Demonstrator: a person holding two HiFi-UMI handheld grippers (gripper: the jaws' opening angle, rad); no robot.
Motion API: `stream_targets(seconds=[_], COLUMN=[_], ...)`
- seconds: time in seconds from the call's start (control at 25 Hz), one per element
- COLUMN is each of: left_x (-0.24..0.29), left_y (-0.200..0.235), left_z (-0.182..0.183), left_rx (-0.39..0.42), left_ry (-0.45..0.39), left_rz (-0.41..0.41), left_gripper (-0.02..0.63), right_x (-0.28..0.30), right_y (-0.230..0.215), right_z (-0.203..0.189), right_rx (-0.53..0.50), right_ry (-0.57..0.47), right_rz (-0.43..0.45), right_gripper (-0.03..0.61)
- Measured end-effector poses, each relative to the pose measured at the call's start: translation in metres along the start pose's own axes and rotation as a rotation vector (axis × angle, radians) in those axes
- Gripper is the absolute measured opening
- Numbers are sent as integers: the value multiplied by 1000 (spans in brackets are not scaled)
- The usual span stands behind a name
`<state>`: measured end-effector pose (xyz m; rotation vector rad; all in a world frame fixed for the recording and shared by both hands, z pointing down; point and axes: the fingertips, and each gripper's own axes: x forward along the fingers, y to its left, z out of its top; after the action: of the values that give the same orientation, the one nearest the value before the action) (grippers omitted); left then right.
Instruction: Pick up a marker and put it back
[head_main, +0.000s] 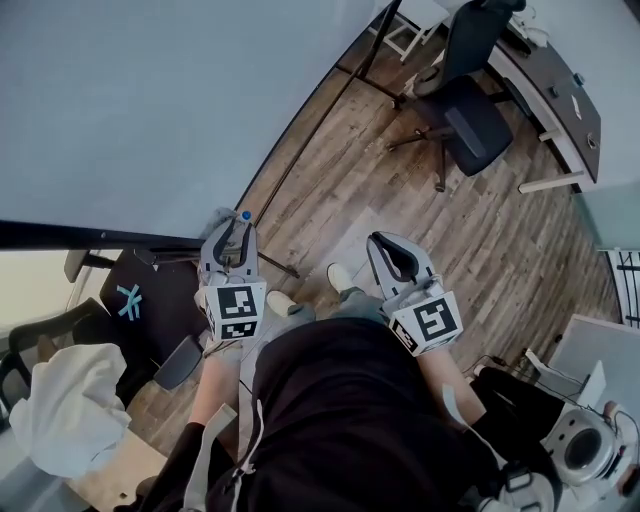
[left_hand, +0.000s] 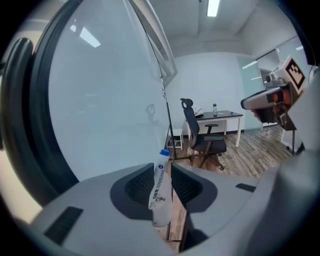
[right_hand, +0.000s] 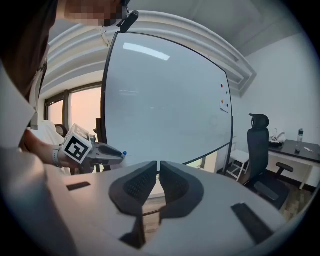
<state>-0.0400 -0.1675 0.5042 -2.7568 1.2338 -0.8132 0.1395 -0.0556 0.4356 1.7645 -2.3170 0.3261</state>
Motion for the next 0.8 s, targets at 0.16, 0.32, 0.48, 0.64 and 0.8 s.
stream_targets(seconds=[0.16,0.32,0.48,0.64,0.8], left_x=[1,3,6,8,12], left_y=[-1,-1,-2,-2,-1], left_z=[-1,-6,-5,-5,-3], left_rx=[20,64,86,93,90], left_ry=[33,92,126,144,155], left_rz=[34,57,71,78,82], left_gripper=[103,103,106,107,107], right_x=[-8,-11,-13,-15,-14], right_y=[-9,-11,-17,-20,-26], right_z=[-2,-3,-2,0,3], right_rx=[10,13,10,8,7], right_ry=[-1,-3,-6,-12,-15], right_rz=[-21,-24,-21,-18,-11], right_gripper=[32,32,32,32,32])
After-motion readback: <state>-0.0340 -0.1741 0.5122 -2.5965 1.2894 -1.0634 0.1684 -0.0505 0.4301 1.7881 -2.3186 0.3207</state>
